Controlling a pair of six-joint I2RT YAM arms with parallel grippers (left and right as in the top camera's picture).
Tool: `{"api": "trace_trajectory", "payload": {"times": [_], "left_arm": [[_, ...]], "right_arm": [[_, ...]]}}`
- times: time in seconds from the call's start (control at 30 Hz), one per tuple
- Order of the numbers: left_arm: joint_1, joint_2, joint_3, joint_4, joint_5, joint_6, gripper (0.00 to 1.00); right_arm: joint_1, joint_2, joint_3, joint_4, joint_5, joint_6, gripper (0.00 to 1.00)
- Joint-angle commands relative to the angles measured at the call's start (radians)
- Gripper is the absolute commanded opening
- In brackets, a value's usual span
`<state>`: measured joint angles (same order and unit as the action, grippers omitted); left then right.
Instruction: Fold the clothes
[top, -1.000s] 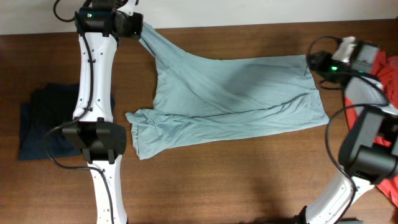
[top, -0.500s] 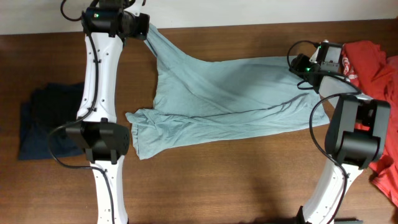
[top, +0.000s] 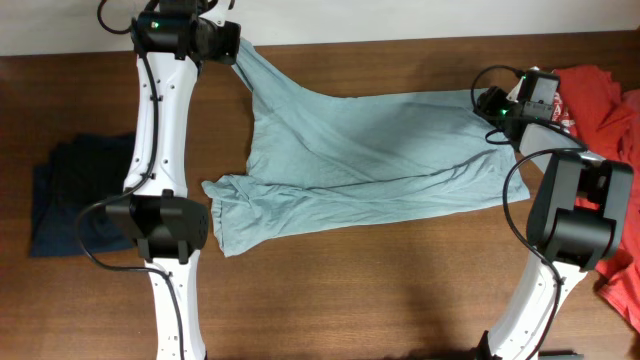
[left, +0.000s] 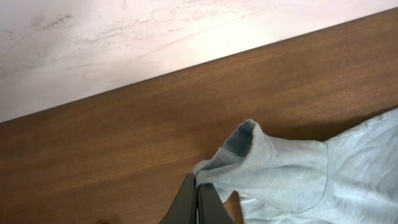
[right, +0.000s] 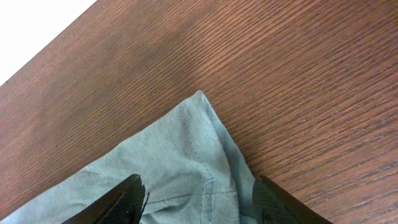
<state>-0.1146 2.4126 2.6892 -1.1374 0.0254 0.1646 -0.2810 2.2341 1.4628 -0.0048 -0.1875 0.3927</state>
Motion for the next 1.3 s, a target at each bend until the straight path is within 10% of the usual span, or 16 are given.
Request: {"api": "trace_trajectory", "payload": {"times": [0.0,0.43,0.77,1.27], "left_arm": [[0.003,-0.028,0.018,0.000,-0.007,0.010,0.01],[0.003,-0.028,0.018,-0.001,-0.007,0.010,0.01],[0.003,-0.028,0.018,-0.001,-0.007,0.010,0.01],[0.003,-0.029,0.018,-0.004,-0.008,0.010,0.01]], "right_arm": [[0.002,0.013,0.024,0.003,-0.029,0.009,0.57],[0.004,0.063,0.026,-0.018,-0.052,0.013,0.46],[0.000,0.053,0.048,-0.007,-0.143,0.013,0.06],[-0.107,-0.106,0.055,-0.052,-0.407,-0.048,0.04]]}}
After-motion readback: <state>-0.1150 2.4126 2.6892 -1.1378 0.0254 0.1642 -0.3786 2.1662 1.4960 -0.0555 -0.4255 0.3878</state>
